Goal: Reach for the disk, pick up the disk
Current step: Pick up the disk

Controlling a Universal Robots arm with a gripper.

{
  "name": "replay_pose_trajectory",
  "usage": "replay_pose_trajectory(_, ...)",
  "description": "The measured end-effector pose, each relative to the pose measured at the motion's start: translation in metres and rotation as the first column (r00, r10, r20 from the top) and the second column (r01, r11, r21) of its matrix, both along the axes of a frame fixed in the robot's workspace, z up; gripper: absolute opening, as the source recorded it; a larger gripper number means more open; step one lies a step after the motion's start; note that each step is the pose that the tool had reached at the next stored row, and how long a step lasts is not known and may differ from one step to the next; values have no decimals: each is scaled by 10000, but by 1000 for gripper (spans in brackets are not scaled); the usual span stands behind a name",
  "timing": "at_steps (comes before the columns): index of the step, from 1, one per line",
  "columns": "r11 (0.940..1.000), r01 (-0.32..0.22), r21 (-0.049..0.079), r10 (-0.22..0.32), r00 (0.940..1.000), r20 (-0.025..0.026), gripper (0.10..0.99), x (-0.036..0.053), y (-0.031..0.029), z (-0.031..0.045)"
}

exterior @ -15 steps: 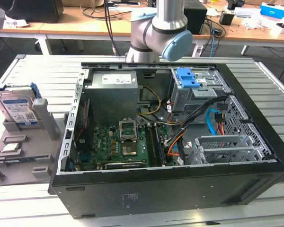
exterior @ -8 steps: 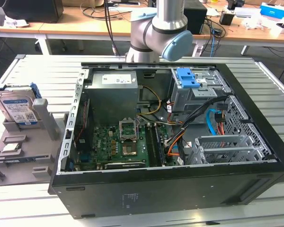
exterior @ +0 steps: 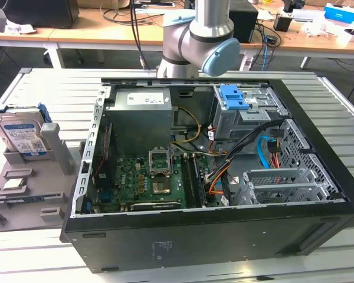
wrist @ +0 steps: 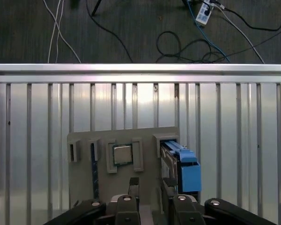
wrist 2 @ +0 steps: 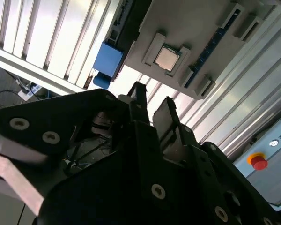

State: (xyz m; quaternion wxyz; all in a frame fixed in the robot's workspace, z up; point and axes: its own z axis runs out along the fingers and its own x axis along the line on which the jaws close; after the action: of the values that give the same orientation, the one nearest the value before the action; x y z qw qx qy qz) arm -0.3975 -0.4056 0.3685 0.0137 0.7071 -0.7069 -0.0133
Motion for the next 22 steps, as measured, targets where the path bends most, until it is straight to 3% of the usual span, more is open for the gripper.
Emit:
replay_pose_trajectory(1, 10000, -4, 0, 4, 10000, 0, 416, 0, 0, 0)
replay_pose_trajectory(2, 10000, -9, 0, 9, 10000, 0, 416, 0, 0, 0)
replay_pose_trajectory(3, 10000, -12, 0, 12, 10000, 0, 482, 0, 0, 0)
replay_pose_trajectory(5, 10000, -14, 0, 14, 10000, 1, 482, 0, 9, 0)
replay_pose_trajectory(11, 10000, -25, 0, 25, 10000, 0, 482, 0, 172, 0)
replay_pose_trajectory(13, 10000, -43, 0, 43, 10000, 0, 482, 0, 198, 0)
replay_pose_trajectory(22, 9999, -173, 0, 173, 9999, 0, 482, 0, 211, -48)
